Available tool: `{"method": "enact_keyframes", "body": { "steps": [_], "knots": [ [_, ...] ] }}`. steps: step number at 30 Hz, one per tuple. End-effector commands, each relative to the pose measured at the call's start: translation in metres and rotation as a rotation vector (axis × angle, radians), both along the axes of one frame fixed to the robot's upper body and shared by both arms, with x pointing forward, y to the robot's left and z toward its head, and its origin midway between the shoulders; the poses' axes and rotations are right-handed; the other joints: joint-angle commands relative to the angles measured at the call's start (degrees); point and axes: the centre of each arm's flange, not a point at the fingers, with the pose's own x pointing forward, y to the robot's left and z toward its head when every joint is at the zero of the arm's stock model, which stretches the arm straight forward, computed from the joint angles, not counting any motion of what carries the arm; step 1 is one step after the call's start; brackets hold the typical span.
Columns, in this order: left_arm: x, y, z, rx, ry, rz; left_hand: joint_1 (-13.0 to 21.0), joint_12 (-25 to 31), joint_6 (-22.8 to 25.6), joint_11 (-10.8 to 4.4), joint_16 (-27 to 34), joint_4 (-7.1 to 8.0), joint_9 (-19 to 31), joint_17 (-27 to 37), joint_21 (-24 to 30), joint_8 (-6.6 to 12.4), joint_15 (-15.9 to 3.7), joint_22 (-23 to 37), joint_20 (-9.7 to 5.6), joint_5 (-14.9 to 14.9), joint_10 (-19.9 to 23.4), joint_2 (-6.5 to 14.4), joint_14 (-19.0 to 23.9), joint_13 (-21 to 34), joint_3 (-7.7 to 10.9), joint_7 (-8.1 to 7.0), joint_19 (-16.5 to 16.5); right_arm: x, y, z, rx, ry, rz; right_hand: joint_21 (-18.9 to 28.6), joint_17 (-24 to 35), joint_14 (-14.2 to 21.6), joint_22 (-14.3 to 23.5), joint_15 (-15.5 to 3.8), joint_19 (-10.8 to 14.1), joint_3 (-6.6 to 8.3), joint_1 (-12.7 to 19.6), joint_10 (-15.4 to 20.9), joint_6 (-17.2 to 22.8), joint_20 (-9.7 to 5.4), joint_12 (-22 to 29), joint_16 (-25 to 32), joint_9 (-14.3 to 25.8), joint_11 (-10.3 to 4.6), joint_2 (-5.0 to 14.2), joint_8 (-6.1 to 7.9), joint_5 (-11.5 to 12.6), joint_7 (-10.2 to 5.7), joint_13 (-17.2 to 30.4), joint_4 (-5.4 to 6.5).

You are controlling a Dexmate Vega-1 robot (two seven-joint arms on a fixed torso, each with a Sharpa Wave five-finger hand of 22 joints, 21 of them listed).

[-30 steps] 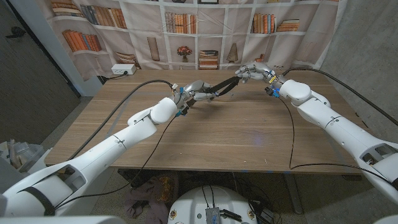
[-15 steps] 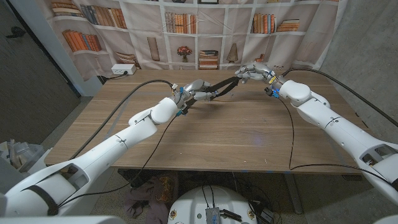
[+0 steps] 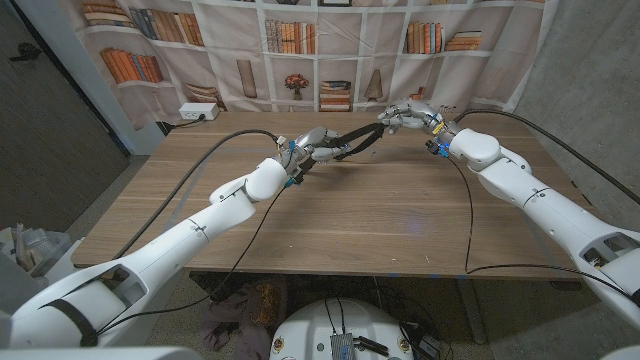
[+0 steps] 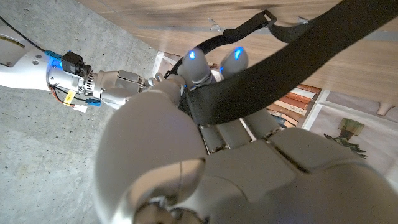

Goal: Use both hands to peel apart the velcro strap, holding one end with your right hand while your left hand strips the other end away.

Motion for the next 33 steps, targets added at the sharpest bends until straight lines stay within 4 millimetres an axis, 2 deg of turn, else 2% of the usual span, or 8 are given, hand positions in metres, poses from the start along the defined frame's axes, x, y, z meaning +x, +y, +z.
{"method": "enact_keyframes", "body": {
  "steps": [1,3,5,9,15,26,33],
  "knots": [
    [0.000,0.001,0.000,0.020,0.004,-0.006,-0.4,3.0,-0.6,-2.23,2.3,0.45,3.1,-0.6,0.2,0.24,0.09,6.4,-2.26,0.2,1.4,0.2,1.5,4.1,4.10,0.44,2.0,0.001,-0.002,0.002,0.011,0.006,-0.001,0.4,0.3,0.5,0.0,-3.71,0.0,0.44,0.4,0.0,0.0,-8.84,0.1,-0.3,0.2,-0.36,-0.24,-0.09,0.1,0.37,0.3,0.04],
    [-0.001,-0.001,0.001,0.042,0.001,0.006,-2.4,5.9,-1.0,-1.96,4.3,2.34,8.5,-0.2,-1.9,2.87,0.14,10.2,-2.24,0.2,-0.9,0.7,1.5,9.4,8.45,0.20,2.7,0.003,-0.004,0.003,0.016,0.011,-0.003,0.4,0.3,0.5,0.0,-3.71,-0.1,0.46,0.4,-0.1,0.0,-8.83,0.1,-0.3,0.2,-0.36,-0.23,-0.13,0.1,0.36,0.3,0.04],
    [-0.001,-0.001,0.000,0.043,-0.001,0.007,-3.9,8.6,-2.5,-1.95,5.6,3.55,13.0,0.2,-2.9,4.84,0.03,11.8,-2.25,0.3,-1.7,0.2,1.3,13.7,11.61,-0.69,3.6,0.005,-0.005,0.005,0.020,0.015,-0.003,0.5,0.3,0.5,-0.1,-3.71,-0.1,0.48,0.4,-0.1,0.1,-8.88,0.1,-0.4,0.1,-0.36,-0.23,-0.16,0.1,0.44,0.2,0.02],
    [-0.003,-0.001,-0.001,0.040,-0.010,0.009,-4.9,10.4,-3.2,-2.04,6.4,4.09,16.1,0.2,-3.4,6.40,0.02,12.3,-2.27,0.1,-2.3,-0.3,1.3,16.4,13.85,-0.98,4.1,0.007,-0.009,0.008,0.023,0.018,-0.010,0.6,0.4,0.6,-0.1,-3.71,-0.1,0.52,0.5,-0.1,0.2,-8.94,0.1,-0.4,0.2,-0.34,-0.26,-0.21,0.1,0.38,0.2,-0.04],
    [-0.004,0.002,-0.003,0.029,-0.013,0.011,-5.5,10.2,-1.9,-2.16,6.9,3.77,17.3,-1.1,-3.7,7.56,-0.08,12.4,-2.31,-0.3,-2.5,-1.6,1.6,15.5,15.19,-1.50,4.3,0.009,-0.016,0.014,0.029,0.019,-0.026,0.7,0.3,0.5,-0.3,-3.71,-0.2,0.55,0.6,-0.1,0.2,-8.91,0.1,-0.7,0.2,-0.33,-0.27,-0.27,0.1,0.39,0.3,-0.04],
    [-0.006,0.007,-0.006,0.015,-0.014,0.013,-5.9,9.5,-0.6,-2.13,7.7,3.26,16.0,-1.9,-4.2,7.04,-0.03,12.3,-2.40,-0.7,-2.0,-2.8,1.7,13.5,16.47,-1.56,4.3,0.019,-0.032,0.021,0.038,0.054,-0.055,0.8,0.5,0.7,-0.5,-3.71,-0.4,0.55,0.5,-0.1,0.1,-8.84,0.1,-0.7,0.3,-0.32,-0.25,-0.42,0.1,0.44,0.2,0.03],
    [-0.007,0.011,-0.009,0.013,-0.017,0.024,-6.5,9.1,0.3,-2.15,7.9,2.91,14.4,-3.2,-4.9,6.03,0.02,12.0,-2.49,-1.2,-1.8,-3.5,1.8,11.9,17.64,-1.61,3.8,0.028,-0.042,0.029,0.024,0.073,-0.095,0.8,0.6,0.7,-0.6,-3.71,-0.5,0.55,0.5,-0.1,0.2,-8.81,0.1,-0.9,0.3,-0.33,-0.29,-0.49,0.1,0.38,0.2,0.06]
  ]
}}
